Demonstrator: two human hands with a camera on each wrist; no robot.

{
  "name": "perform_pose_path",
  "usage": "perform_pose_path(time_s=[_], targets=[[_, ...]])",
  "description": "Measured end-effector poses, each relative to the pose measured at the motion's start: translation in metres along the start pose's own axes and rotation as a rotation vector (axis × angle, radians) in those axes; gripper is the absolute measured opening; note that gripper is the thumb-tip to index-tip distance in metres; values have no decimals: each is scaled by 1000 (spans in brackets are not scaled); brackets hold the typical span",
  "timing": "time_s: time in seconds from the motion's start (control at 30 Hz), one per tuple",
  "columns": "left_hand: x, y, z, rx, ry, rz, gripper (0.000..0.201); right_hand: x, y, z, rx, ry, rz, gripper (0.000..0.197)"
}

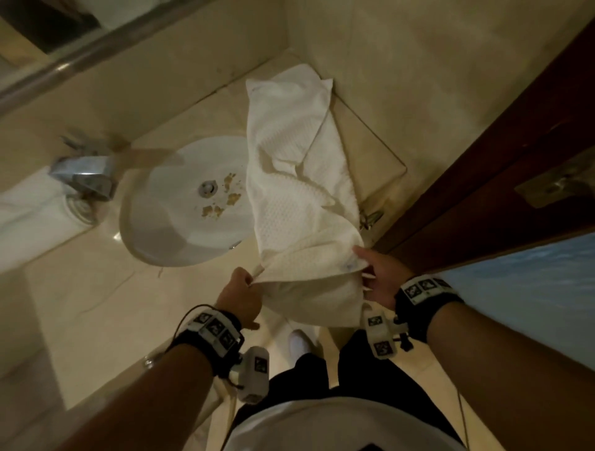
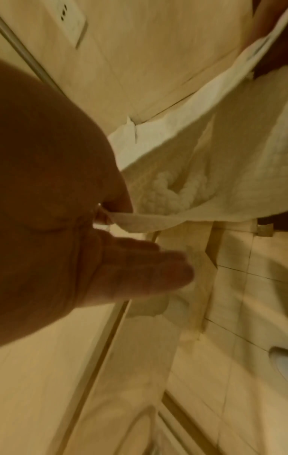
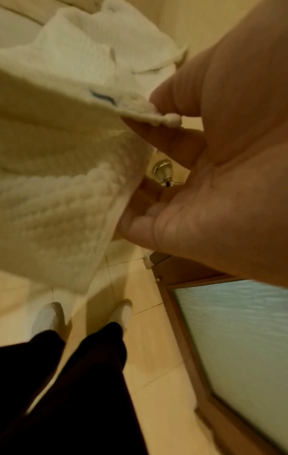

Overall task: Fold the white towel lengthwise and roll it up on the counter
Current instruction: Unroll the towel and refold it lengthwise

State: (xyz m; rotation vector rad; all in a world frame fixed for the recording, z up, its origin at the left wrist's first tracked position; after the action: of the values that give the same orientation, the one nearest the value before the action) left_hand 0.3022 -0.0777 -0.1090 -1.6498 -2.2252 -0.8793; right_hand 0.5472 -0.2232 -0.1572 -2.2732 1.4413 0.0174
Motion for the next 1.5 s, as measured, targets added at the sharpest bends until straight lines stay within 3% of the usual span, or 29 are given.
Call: perform_pose_path(time_s=[0.07,0.13,0.27,0.33,0.43,0.53,0.63,0.8,0.9,1.07,1.13,1.27,1.33,1.5], targets=[[-5,-7,3,5,-61,-149,8,1,10,-4,-60,-14,-27,38],[0,-4,6,-80,-27,-203,15,-7,10,-11,-70,-79,-41,35],[16,10,8,-253,-79,-484,34,-23,-20,-23,121,-221,58,43],[23,14,7,-317,-96,-510,43,-19,-29,-29,140,-253,165,51],[22,8,3,-340,-177,-478,50,-1,-3,-33,-13,-210,69,35],[9,-2,-2,-346,-311,-521,51,15,43,-33,-169,-118,-53,34],[6,-9,-3,-329,-302,-608,47,16,79,-28,-268,-100,13,25],[17,-23,6,-278,-260,-665,43,9,120,-17,-316,-128,-38,47],[23,-32,12,-281,-221,-528,41,11,119,-13,-258,-81,-41,31],[17,-51,18,-304,-158,91,34,26,106,-6,-165,29,-136,26],[5,-56,16,-340,-158,259,31,29,101,-6,-128,44,-161,23],[-12,-59,11,-459,-31,597,22,36,97,-4,-88,77,-223,16],[-18,-66,15,-413,-52,686,14,40,96,-4,-72,79,-259,17],[-28,-92,26,-308,-281,685,12,55,91,-11,-42,66,-392,10]])
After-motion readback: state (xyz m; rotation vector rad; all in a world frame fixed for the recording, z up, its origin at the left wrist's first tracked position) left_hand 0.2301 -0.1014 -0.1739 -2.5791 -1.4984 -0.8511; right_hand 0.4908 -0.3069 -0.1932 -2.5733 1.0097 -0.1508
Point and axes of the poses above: each hand's wrist, its own z-axis towards the middle knuckle, its own x-axis out of the back of the hand, y = z × x, the point moved 5 cm from there along z, towards the middle knuckle, and after that the axes turned 11 degrees about z, right-handed, at the moved point
